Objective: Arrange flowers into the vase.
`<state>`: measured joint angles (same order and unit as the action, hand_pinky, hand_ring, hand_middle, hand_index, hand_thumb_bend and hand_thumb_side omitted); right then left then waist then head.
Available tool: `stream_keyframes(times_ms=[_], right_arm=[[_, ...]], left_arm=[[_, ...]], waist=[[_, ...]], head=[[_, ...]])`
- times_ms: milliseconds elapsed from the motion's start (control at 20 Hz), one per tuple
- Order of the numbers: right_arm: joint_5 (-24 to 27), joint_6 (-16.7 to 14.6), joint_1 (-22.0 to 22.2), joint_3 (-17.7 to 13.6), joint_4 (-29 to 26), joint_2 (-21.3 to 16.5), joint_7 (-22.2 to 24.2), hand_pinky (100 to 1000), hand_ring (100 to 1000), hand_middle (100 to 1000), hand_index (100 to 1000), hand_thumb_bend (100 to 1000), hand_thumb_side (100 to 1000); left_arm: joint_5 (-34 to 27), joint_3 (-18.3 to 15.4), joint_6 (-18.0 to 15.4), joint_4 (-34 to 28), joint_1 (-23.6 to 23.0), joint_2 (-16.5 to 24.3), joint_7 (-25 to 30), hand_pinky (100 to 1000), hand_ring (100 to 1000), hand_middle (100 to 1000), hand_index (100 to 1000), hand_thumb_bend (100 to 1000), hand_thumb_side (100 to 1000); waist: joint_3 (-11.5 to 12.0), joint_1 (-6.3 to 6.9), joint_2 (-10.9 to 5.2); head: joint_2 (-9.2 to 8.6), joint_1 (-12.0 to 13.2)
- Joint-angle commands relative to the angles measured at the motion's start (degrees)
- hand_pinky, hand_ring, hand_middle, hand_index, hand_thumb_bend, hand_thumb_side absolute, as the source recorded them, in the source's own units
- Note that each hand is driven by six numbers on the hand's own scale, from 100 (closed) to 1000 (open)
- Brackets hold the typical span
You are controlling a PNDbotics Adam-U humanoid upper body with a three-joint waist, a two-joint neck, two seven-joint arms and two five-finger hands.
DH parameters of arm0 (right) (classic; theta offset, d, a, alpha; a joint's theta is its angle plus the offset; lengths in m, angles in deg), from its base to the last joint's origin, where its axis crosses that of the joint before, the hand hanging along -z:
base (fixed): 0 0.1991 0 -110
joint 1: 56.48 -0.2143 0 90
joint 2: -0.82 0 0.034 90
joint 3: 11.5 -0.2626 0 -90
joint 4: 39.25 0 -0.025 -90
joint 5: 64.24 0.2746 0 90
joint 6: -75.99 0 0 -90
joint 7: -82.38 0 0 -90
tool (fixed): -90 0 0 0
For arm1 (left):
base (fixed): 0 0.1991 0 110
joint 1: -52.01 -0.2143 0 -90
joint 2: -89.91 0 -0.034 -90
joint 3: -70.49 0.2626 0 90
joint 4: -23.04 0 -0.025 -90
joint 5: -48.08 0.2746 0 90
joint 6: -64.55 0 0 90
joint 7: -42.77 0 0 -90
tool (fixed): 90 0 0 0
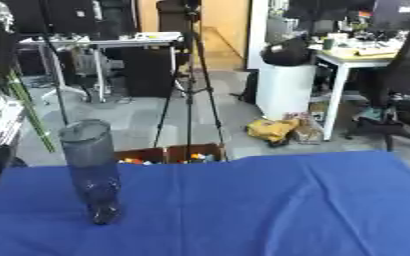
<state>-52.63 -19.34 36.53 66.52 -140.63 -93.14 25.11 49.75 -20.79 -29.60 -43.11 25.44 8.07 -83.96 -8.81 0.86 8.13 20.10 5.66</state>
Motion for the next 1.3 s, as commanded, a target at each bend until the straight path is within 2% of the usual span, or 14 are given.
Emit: stream_keyframes(times_ms=[50, 700, 1300], right_arm=[[-0.5, -0.1, -0.5, -0.5, -0.5, -0.8, 0.2, 985, 1000, 595, 1000, 180, 495], [-0.4, -0.2, -1.0, -0.2, -0.4, -1.1, 0.7, 985, 1000, 595, 1000, 181, 495], [-0.9, 0.0, -1.4, -0.2, -0.2, -0.6, 1.1, 985, 1000, 594, 1000, 179, 493]], left_arm=[[0.5, -0.3, 0.0, -1.1, 1.0, 1.2, -0.4, 100, 100, 100, 100, 100, 581], [3.7, -0.8, -0.3, -0.9, 2.2, 2.1, -2.6, 100, 100, 100, 100, 100, 593], [9.6, -2.5, -2.4, -2.4, 2.1, 3.1, -11.2, 100, 100, 100, 100, 100, 605]], waist=[[-0.1, 0.58, -0.2], [-1.1, 0.81, -0.15], [-1.6, 1.13, 0.87]], head=[[-0.46, 0.0], [-0.96, 0.1], [-1.04, 0.3]])
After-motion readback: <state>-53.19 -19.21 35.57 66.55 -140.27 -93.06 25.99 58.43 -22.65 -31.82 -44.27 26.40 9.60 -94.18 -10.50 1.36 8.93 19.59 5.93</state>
